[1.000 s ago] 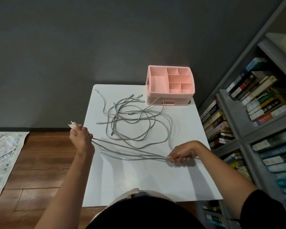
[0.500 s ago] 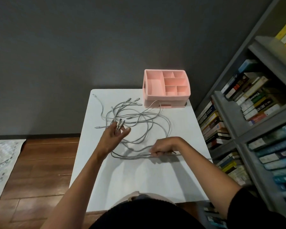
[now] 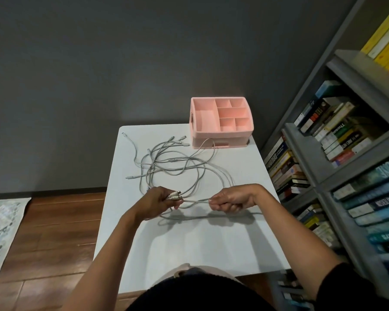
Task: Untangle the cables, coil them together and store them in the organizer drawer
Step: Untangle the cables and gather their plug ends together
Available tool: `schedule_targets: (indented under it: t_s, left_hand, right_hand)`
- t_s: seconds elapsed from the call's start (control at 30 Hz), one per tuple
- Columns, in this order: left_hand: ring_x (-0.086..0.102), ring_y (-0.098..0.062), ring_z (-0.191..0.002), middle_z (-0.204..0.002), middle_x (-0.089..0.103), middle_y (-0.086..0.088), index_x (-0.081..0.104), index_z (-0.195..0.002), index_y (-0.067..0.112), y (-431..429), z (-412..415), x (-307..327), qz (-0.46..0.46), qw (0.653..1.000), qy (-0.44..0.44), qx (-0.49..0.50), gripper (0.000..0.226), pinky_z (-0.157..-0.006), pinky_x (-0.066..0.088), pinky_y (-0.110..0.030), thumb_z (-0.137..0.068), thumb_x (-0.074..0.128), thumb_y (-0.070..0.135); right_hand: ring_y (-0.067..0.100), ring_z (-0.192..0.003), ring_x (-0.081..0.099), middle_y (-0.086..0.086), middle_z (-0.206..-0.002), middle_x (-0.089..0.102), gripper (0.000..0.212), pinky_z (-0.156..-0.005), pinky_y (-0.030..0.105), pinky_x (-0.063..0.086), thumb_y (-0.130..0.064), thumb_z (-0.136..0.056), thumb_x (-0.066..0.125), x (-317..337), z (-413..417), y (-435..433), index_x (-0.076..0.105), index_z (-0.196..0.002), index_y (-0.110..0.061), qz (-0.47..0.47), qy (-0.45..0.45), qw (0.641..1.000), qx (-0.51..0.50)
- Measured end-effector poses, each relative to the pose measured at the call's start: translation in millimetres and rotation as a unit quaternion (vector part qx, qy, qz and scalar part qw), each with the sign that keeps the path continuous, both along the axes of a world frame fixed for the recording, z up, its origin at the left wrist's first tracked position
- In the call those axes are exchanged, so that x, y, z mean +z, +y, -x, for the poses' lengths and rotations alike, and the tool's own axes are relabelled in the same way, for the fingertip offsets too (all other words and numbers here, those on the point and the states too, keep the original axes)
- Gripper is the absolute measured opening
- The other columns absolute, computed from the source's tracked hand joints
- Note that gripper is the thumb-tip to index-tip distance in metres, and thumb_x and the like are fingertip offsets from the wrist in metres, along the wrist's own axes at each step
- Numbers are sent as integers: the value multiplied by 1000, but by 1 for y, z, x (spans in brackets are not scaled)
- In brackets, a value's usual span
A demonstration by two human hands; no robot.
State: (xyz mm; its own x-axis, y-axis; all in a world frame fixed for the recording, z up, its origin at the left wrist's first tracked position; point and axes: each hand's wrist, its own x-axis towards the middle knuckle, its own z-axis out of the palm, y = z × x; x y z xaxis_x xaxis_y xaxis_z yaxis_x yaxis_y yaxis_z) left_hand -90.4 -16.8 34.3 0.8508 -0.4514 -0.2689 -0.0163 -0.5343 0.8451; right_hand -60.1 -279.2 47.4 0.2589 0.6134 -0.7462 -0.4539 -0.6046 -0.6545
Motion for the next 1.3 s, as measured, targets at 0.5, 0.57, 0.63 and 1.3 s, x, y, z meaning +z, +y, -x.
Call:
schedule_targets:
  t_s: [0.5, 0.57, 0.63, 1.3]
  left_hand:
    - [37, -7, -46, -47, 45, 9, 64, -62, 22, 43, 9, -24, -45, 995, -80, 42, 28, -51, 33, -19, -87, 65, 36]
    - [37, -6, -46, -47, 45, 10, 62, -60, 23, 44, 11, -24, -40, 995, -79, 48, 29, -51, 33, -20, -83, 60, 41]
    - [38, -5, -45, -47, 47, 11, 61, -58, 26, 48, 13, -25, -45, 994, -83, 52, 28, -51, 33, -16, -81, 57, 40]
    - [64, -37, -85, -84, 70, -15, 69, -102, 12, 44, 12, -47, -178, 955, -89, 221, 17, -67, 43, -32, -89, 65, 23]
  right_hand:
    - [2, -39, 14, -13, -46, 26, 30, -37, 14, 12, -38, -97, 43, -9, 1, -71, 46, -74, -18, 96, -34, 994, -51]
    - [3, -39, 13, -12, -47, 26, 31, -38, 16, 11, -37, -98, 43, -9, 1, -78, 47, -74, -19, 107, -41, 992, -49]
    - [4, -42, 13, -11, -49, 26, 31, -41, 18, 10, -39, -97, 45, -8, 1, -85, 48, -73, -19, 119, -51, 990, -48]
    - [10, -44, 20, -4, -51, 34, 34, -43, 22, 16, -33, -99, 49, 12, -8, -78, 56, -70, -17, 235, -184, 954, 38]
